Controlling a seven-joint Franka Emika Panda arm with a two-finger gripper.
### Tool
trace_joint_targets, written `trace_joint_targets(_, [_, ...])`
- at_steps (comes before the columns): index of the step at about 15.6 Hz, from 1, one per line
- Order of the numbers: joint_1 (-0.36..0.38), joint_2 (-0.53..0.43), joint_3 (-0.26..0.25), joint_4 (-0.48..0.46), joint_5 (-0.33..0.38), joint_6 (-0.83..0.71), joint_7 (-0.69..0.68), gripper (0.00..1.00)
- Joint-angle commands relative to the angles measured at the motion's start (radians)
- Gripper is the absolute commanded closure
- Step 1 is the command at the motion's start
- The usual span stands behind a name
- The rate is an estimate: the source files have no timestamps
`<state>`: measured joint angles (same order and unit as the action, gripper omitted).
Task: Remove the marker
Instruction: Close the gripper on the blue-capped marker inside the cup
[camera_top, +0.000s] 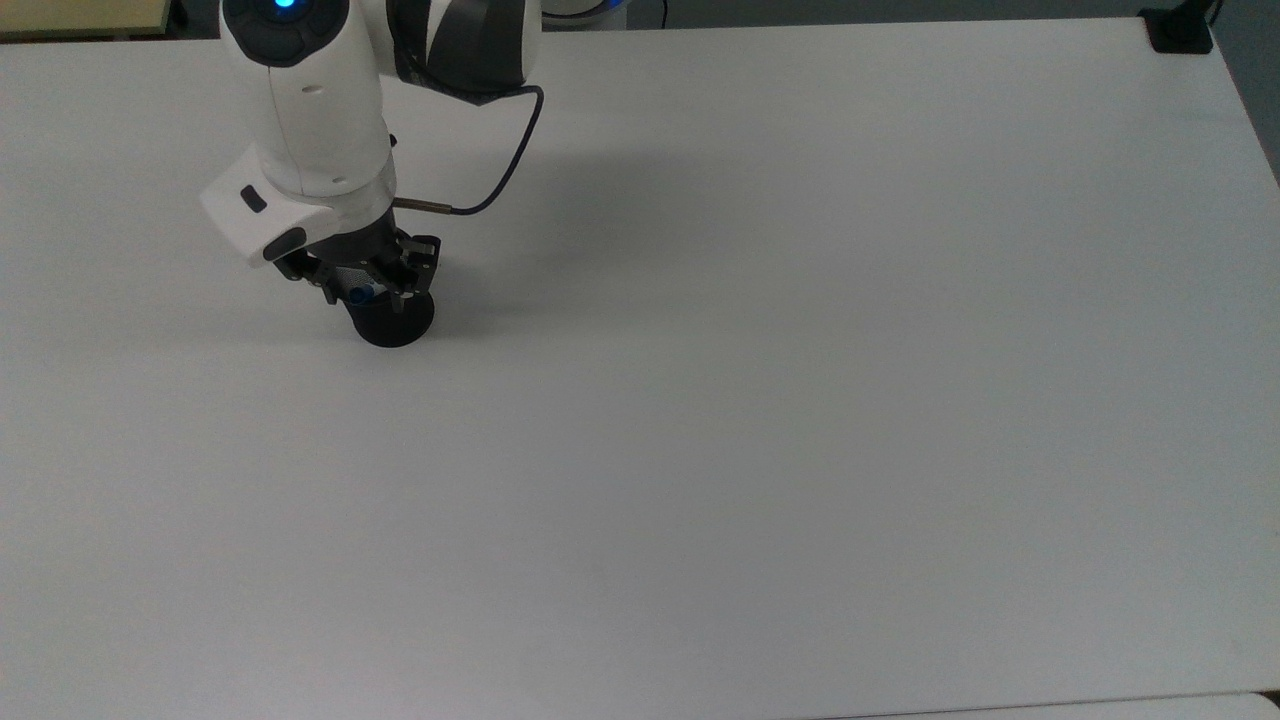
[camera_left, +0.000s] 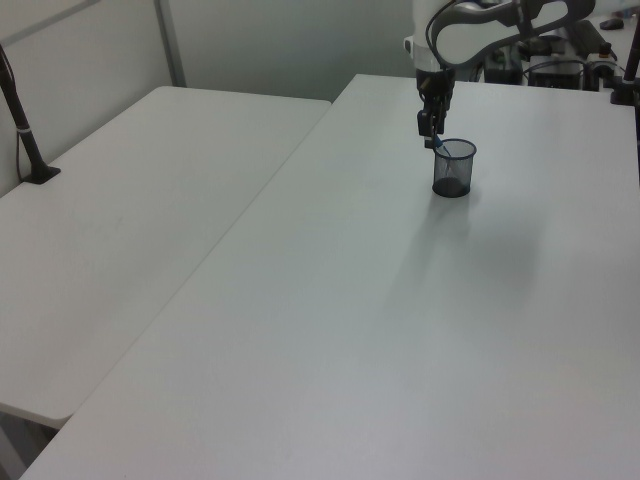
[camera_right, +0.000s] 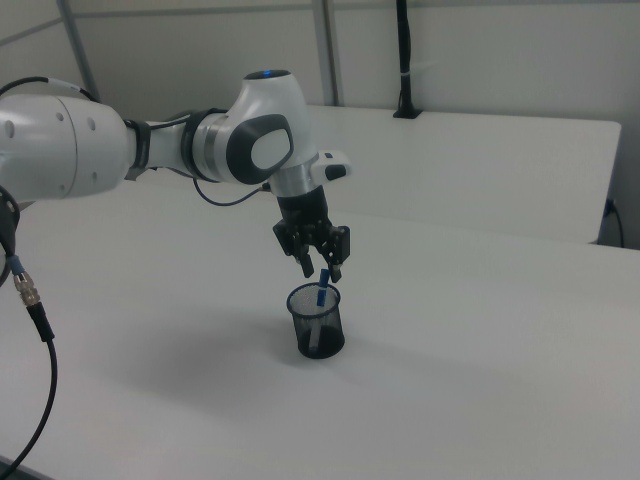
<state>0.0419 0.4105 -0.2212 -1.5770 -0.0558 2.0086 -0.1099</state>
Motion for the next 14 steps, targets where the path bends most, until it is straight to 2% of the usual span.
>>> trace_joint_targets(1, [0.009,0.002,-0.006,-0.005,-0.013,0.028,-0.005,0.69])
trace_joint_targets(3, [0.009,0.001,-0.006,-0.003,-0.012,0.027,-0.014,0.83])
trace_joint_targets(5, [0.007,-0.002,-0.007,-0.003,-0.012,0.025,-0.016,0.90])
trace_joint_targets(10, [0.006,-0.038,-0.015,0.017,-0.010,0.015,-0.013,0.91])
trace_joint_targets(14, [0.010,-0.110,-0.013,0.075,0.008,0.002,-0.002,0.91])
